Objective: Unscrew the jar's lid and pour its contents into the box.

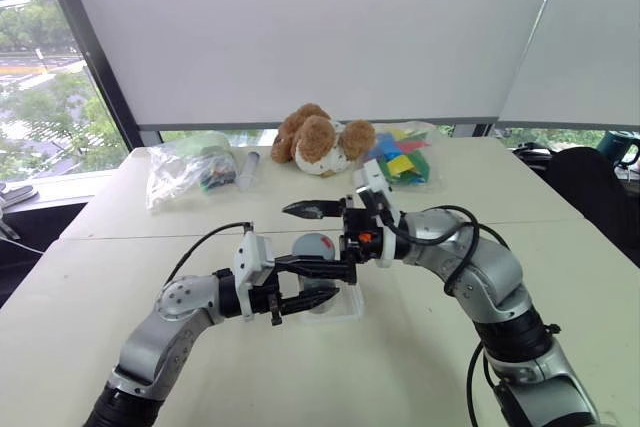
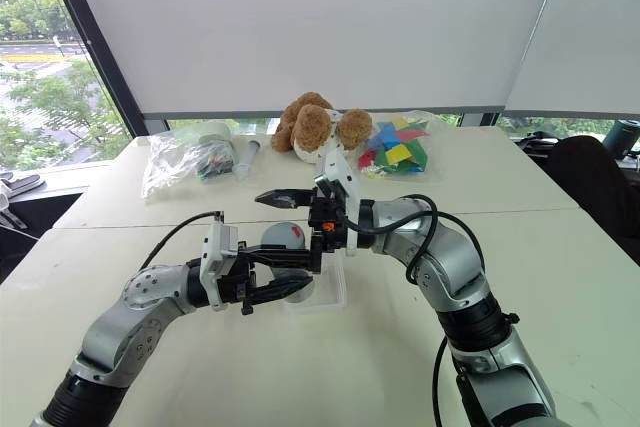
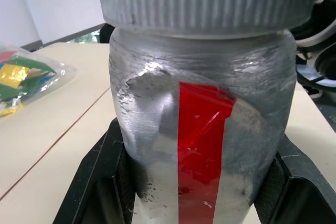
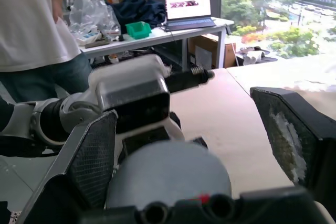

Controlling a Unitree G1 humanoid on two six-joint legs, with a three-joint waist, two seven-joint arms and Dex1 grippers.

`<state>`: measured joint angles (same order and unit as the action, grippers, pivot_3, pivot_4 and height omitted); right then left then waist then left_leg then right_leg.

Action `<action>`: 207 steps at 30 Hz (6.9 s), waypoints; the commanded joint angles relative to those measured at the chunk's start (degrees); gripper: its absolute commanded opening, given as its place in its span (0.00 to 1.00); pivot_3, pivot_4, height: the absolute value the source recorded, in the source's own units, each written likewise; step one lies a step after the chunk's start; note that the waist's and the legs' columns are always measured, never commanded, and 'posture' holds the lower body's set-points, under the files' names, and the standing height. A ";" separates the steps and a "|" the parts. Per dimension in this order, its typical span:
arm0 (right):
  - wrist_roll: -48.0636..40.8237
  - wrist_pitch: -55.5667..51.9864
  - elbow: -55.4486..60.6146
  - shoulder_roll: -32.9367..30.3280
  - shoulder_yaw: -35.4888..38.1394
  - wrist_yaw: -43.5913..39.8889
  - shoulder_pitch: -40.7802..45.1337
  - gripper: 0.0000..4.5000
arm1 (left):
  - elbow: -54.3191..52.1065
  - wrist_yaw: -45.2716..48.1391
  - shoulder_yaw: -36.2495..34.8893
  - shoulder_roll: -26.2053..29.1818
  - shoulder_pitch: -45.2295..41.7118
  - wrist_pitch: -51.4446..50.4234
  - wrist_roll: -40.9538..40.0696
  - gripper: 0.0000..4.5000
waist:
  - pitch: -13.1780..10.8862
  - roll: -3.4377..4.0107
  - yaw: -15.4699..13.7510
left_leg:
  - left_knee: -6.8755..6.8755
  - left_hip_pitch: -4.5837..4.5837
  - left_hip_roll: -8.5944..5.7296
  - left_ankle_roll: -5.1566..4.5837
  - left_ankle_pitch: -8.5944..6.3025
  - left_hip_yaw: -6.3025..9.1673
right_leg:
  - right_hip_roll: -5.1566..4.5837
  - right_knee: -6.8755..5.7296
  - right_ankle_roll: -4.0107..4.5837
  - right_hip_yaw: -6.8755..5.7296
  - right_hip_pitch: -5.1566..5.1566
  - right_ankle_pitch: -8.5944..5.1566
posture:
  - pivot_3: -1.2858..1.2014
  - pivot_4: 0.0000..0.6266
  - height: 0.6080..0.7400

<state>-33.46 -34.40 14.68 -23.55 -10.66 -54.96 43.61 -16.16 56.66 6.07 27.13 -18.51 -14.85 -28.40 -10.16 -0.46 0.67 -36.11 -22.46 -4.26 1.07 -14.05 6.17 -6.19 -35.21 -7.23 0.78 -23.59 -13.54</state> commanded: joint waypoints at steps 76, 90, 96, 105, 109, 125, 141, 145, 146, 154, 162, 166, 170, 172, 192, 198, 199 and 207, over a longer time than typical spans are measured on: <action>-4.28 -4.82 -5.72 -8.85 6.05 -11.88 -1.30 0.98 | -3.30 0.94 -1.90 3.51 0.29 -1.33 -2.07 0.47 | -0.02 0.03 0.00 | -0.02 -0.02 0.01 0.00 0.00 -0.02 | 0.00 -0.02 0.00 0.01 -0.02 0.00 | 0.52 0.24 1.00; -6.54 -7.56 0.24 -4.00 3.47 -6.94 2.47 0.98 | -3.41 0.13 -1.61 3.29 1.06 -0.66 -1.82 0.47 | -0.03 0.04 0.07 | -0.01 -0.01 0.04 0.00 0.00 -0.01 | 0.00 -0.02 0.01 0.01 -0.04 0.00 | 0.52 0.24 1.00; -2.32 -4.16 -2.06 -1.63 -0.46 -6.75 3.16 0.98 | -4.31 0.14 -0.32 2.21 1.40 -0.75 -1.31 0.47 | -0.03 0.03 -0.10 | -0.03 -0.04 -0.05 0.01 0.00 -0.02 | -0.06 0.00 0.01 0.01 -0.01 0.00 | 0.52 0.24 1.00; -1.41 -3.44 -4.06 0.87 -0.46 -6.17 4.22 0.98 | -4.99 0.49 -0.57 2.33 2.40 -0.72 -1.06 0.47 | -0.03 0.03 0.08 | 0.00 -0.03 0.01 0.01 0.00 0.00 | 0.01 -0.06 0.01 0.01 -0.08 0.01 | 0.52 0.24 1.00; -1.38 -3.44 -4.34 0.01 0.00 -6.48 2.85 0.98 | -4.86 0.35 -0.73 2.39 2.30 -0.51 -0.82 0.47 | -0.03 0.03 0.06 | -0.01 -0.03 0.01 0.01 0.00 -0.01 | 0.01 -0.06 0.01 0.01 -0.07 0.01 | 0.52 0.24 1.00; -3.40 -3.80 -5.78 -5.14 3.14 -11.02 0.51 0.98 | -3.59 0.85 -1.36 2.51 1.51 0.03 -0.21 0.47 | -0.03 0.03 0.02 | -0.01 -0.03 0.01 0.01 0.00 -0.02 | 0.01 -0.05 0.01 0.01 -0.05 0.01 | 0.52 0.24 1.00; -7.17 -4.58 -0.88 -5.34 3.72 -12.61 0.98 0.98 | -3.53 0.59 -1.91 2.91 1.79 0.07 -0.26 0.47 | -0.03 0.04 0.02 | -0.01 -0.03 0.01 0.01 0.00 -0.01 | 0.01 -0.05 0.01 0.02 -0.05 0.01 | 0.52 0.24 1.00; -3.98 -2.83 -1.60 -4.51 1.39 -11.73 1.58 0.98 | -3.46 0.46 -1.80 2.84 1.76 0.03 -0.23 0.47 | -0.03 0.03 0.05 | -0.02 -0.03 0.01 0.01 0.00 -0.01 | 0.01 -0.05 0.01 0.01 -0.06 0.01 | 0.52 0.24 1.00; -3.46 -2.42 -1.78 -4.41 1.00 -11.85 1.54 0.98 | -3.46 0.42 -1.73 2.79 1.73 0.03 -0.20 0.47 | -0.03 0.04 0.03 | -0.01 -0.03 0.01 0.01 0.00 -0.01 | 0.01 -0.05 0.01 0.01 -0.06 0.01 | 0.52 0.24 1.00; -2.34 0.07 -3.01 -2.95 0.21 -13.32 1.61 0.93 | -4.01 -0.12 -1.36 2.82 1.81 -0.29 0.05 0.47 | -0.03 0.03 0.01 | -0.02 -0.03 0.01 0.01 0.00 -0.01 | 0.01 -0.05 0.01 0.01 -0.05 0.01 | 0.52 0.24 1.00; -4.43 -0.45 -3.22 -1.69 2.40 -13.05 0.94 0.51 | -4.32 -0.09 -1.52 2.99 1.80 -0.66 -0.42 0.47 | -0.03 0.04 0.03 | -0.01 -0.03 0.01 0.01 0.00 -0.01 | 0.01 -0.05 0.01 0.01 -0.06 0.01 | 0.52 0.24 1.00; -10.45 -3.87 -2.78 -0.34 6.98 -11.43 0.57 0.51 | -4.58 0.11 -1.84 3.31 2.02 -0.79 -0.97 0.47 | -0.03 0.04 0.01 | -0.01 -0.03 0.01 0.01 0.00 0.00 | 0.01 -0.05 0.01 0.02 -0.06 0.01 | 0.52 0.24 1.00; -27.66 -14.61 -0.78 -0.47 17.88 -2.75 -1.02 0.51 | -5.04 0.91 -3.83 4.38 2.44 -1.47 -3.31 0.47 | -0.06 0.08 -0.15 | -0.01 -0.03 0.00 0.01 0.00 0.00 | -0.02 -0.05 0.02 0.05 -0.05 0.01 | 0.52 0.24 1.00; -22.74 -10.33 -0.87 -4.54 20.68 -3.08 -6.68 0.51 | -4.84 0.89 -5.96 5.58 2.84 -2.43 -4.71 0.47 | -0.04 0.06 -0.33 | -0.01 -0.04 -0.01 0.01 0.00 0.02 | -0.02 -0.03 0.03 0.04 -0.03 0.01 | 0.52 0.24 1.00; 11.50 48.24 -55.17 -9.44 26.20 -8.32 -22.09 0.51 | 0.28 2.94 -13.19 9.79 -0.43 -8.42 -11.10 0.47 | -0.12 0.20 0.32 | -0.04 0.16 0.09 -0.01 0.01 -0.30 | 0.10 -0.02 0.01 0.23 0.12 0.01 | 0.52 0.24 1.00; 10.13 52.32 -52.28 -9.99 27.40 -11.00 -23.52 0.99 | 2.79 4.95 -13.05 11.19 -2.30 -7.77 -9.11 0.47 | -0.12 0.20 0.19 | -0.05 0.16 0.08 0.00 0.01 -0.29 | 0.11 -0.01 0.02 0.28 0.14 0.01 | 0.52 0.24 1.00; 9.30 51.19 -50.49 -10.22 27.62 -11.37 -24.20 0.99 | 4.19 6.20 -12.77 12.23 -2.84 -6.94 -7.94 0.47 | -0.12 0.20 0.19 | -0.04 0.16 0.08 0.00 0.01 -0.29 | 0.12 -0.01 0.02 0.28 0.14 0.01 | 0.52 0.24 1.00; -1.64 29.62 -9.76 -17.13 26.35 -11.19 -36.98 0.99 | 15.30 12.12 -9.12 15.46 -9.91 -0.26 0.15 0.47 | -0.19 0.37 -0.01 | -0.05 0.11 0.09 0.00 0.01 -0.21 | 0.15 -0.01 0.01 0.27 0.12 0.00 | 0.52 0.24 1.00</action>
<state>-32.15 -1.41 -2.40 -39.84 16.00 -66.58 7.00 -0.85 68.40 -3.76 42.38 -27.68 -17.47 -30.20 -10.35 -0.09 0.66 -36.15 -22.34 -4.16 1.07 -14.05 5.96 -6.05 -35.21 -7.23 1.06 -23.47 -13.53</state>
